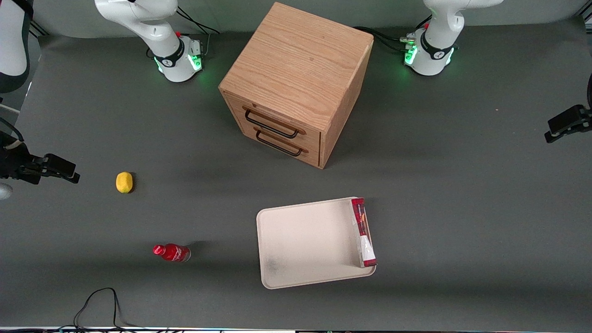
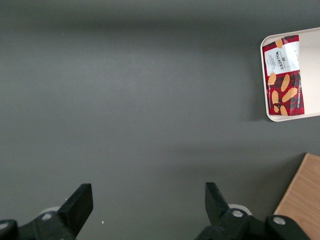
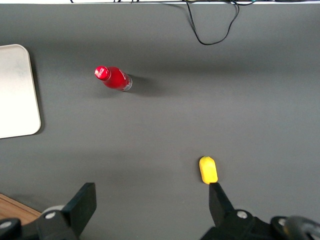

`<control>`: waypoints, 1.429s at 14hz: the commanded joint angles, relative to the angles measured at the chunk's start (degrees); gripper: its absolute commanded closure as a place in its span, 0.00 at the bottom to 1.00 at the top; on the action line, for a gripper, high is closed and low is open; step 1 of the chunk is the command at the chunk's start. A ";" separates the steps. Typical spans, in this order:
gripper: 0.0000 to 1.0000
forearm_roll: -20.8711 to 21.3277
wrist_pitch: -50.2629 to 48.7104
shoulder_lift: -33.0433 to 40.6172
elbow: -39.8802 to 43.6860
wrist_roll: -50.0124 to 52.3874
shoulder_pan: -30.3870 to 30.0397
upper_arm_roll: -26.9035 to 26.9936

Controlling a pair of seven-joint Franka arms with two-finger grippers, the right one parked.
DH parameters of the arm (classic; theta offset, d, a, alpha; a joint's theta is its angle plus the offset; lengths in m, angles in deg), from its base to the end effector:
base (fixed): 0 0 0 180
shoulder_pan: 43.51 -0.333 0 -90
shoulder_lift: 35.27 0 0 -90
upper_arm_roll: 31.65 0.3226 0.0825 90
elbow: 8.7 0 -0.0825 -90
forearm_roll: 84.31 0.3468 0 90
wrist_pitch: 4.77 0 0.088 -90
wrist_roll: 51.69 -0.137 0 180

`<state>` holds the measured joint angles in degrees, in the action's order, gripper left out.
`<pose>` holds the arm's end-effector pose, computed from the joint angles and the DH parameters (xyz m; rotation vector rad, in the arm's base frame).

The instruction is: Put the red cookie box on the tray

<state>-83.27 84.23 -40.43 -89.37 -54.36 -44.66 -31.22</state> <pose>0.5462 0.0174 0.6225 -3.1195 0.0285 -0.0852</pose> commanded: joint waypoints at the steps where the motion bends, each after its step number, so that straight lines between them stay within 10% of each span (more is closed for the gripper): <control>1: 0.00 1.33 6.97 6.38 -11.06 0.57 0.97 -0.70; 20: 0.00 0.46 -4.36 6.75 -7.21 2.76 4.49 0.97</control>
<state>-83.00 81.87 -34.50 -97.01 -51.82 -39.67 -29.61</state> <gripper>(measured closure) 0.000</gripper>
